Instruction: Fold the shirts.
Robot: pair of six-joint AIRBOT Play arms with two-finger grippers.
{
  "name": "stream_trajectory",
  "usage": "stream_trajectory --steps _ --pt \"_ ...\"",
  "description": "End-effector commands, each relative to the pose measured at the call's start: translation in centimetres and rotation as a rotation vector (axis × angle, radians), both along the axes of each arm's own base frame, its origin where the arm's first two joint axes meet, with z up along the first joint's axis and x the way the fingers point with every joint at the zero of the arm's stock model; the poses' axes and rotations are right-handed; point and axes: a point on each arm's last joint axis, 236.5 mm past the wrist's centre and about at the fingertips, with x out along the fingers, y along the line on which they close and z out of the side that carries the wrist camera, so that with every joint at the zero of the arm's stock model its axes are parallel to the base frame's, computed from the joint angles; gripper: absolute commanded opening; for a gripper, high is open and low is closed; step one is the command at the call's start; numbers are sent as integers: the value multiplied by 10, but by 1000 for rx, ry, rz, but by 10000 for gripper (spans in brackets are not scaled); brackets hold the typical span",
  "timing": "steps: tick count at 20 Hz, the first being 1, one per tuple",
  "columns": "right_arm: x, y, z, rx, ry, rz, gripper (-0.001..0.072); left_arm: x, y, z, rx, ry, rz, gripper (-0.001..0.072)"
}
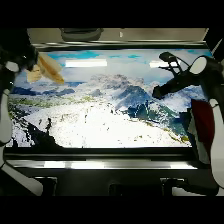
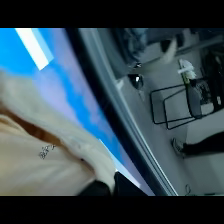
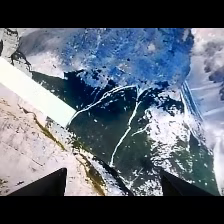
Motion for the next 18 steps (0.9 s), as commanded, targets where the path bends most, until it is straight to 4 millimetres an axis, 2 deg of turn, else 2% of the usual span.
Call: stream_trajectory --steps 1,3,5,6,8,10,11,14,16,17,18 --pt "-19 -34 56 -158 -132 -9 672 -86 -73 144 433 -147 -273 23" --pt "-41 -39 98 -181 -219 -21 672 -156 -129 188 523 -161 -450 23" --pt "-65 -39 136 -181 -307 -28 672 -217 -184 209 550 -169 -611 23" --pt "-78 -39 154 -178 -350 -35 672 -242 -211 211 557 -169 -694 24" --pt "-104 -39 182 -171 -411 -50 672 -277 -263 204 560 -160 -854 23" --pt "-131 -39 199 -172 -445 -50 672 -303 -327 176 538 -131 -1032 24" --pt "-144 -40 205 -176 -457 -51 672 -314 -357 155 526 -105 -1113 24" --pt "-171 -55 223 -232 -508 -90 673 -351 -456 64 476 27 -1336 24" --pt "-178 -71 232 -285 -538 -137 673 -382 -518 -9 450 146 -1446 31" --pt "-178 -78 233 -299 -538 -163 673 -395 -536 -38 442 211 -1483 249" --pt "-177 -81 231 -311 -530 -172 674 -404 -544 -59 431 287 -1508 720"
